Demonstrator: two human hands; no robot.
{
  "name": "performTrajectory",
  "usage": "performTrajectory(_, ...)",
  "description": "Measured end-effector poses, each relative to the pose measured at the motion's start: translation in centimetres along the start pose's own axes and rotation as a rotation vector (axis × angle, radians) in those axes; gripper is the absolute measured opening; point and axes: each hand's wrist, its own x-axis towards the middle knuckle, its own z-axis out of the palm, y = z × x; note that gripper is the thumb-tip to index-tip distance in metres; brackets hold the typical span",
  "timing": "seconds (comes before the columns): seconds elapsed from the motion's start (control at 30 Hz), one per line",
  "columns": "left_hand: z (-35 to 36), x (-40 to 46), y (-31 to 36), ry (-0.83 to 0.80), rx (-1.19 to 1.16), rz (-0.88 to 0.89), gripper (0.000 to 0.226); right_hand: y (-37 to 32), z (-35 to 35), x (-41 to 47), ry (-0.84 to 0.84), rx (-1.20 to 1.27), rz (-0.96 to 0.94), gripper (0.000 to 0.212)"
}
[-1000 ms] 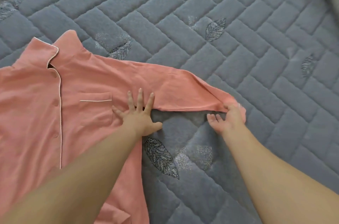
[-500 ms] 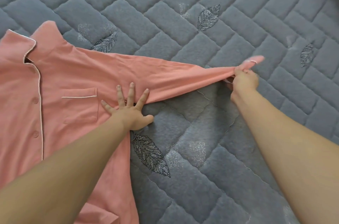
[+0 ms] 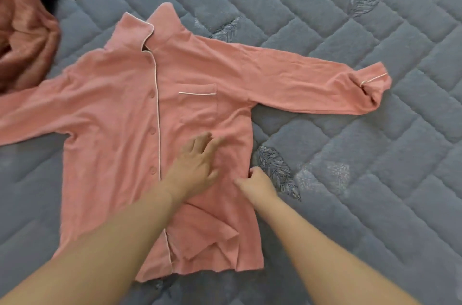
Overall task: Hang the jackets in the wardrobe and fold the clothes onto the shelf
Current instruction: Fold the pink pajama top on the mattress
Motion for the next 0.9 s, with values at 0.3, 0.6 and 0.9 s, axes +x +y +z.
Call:
performTrajectory(0.3, 1.5, -14.7, -8.8, -0.203, 0.101, -0.030, 0.064, 0.3, 4.0, -3.5, -0.029, -0.520, 0.081, 0.038)
performTrajectory(0.6, 6.3, -16.2, -2.2, -0.079, 0.372, 0.317, 0.021, 4.1, 3.8, -5.7, -0.075, -0.482, 0.119, 0.037)
performTrajectory(0.9, 5.4, -16.7, -2.0, -0.670, 0.636, 0.447, 0.027, 3.8, 3.3, -7.3, 0.066, -0.747, 0.234, 0.042)
